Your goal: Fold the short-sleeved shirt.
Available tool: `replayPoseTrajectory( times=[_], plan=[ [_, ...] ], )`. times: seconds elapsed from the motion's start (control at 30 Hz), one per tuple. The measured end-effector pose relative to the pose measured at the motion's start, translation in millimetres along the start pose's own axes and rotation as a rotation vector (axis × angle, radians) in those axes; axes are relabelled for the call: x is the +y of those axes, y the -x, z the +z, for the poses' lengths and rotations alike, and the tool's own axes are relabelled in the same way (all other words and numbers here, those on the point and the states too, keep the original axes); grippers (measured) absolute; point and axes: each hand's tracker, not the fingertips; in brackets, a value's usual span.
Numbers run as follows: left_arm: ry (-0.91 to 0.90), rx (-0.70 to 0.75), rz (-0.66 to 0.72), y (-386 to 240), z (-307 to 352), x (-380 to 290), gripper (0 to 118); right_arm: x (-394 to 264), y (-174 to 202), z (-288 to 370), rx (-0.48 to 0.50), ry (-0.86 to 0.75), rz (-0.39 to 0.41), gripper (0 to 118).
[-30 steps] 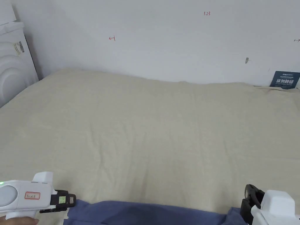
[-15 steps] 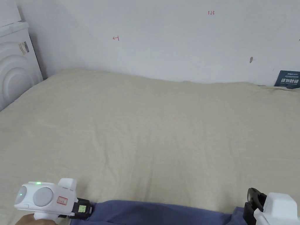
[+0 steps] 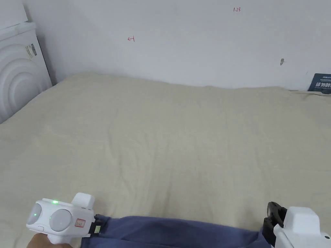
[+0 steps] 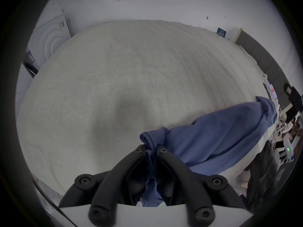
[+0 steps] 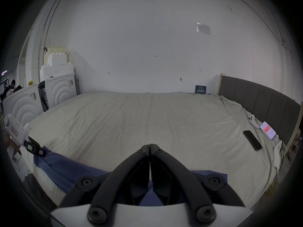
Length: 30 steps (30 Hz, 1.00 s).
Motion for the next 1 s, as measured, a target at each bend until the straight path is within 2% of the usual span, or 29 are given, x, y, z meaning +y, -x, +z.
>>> replayPoseTrajectory(
  times=[0.43, 0.57, 0.83, 1.0],
  plan=[
    [-0.090, -0.172, 0.139, 44.3, 48.5, 17.4, 3, 2.9, -8.4, -2.0, -0.007, -0.006, -0.002, 0],
    [-0.089, -0.124, 0.131, 60.9, 61.6, 24.0, 2, 6.7, -10.8, -2.8, -0.009, -0.014, -0.002, 0],
    [-0.047, 0.037, 0.254, 125.5, 81.8, 34.5, 2, 12.4, -9.8, -8.5, -0.001, -0.019, 0.015, 0],
    [-0.014, 0.006, 0.265, 123.4, 89.8, 29.5, 2, 14.4, -5.6, -11.5, 0.011, -0.024, 0.018, 0]
  ],
)
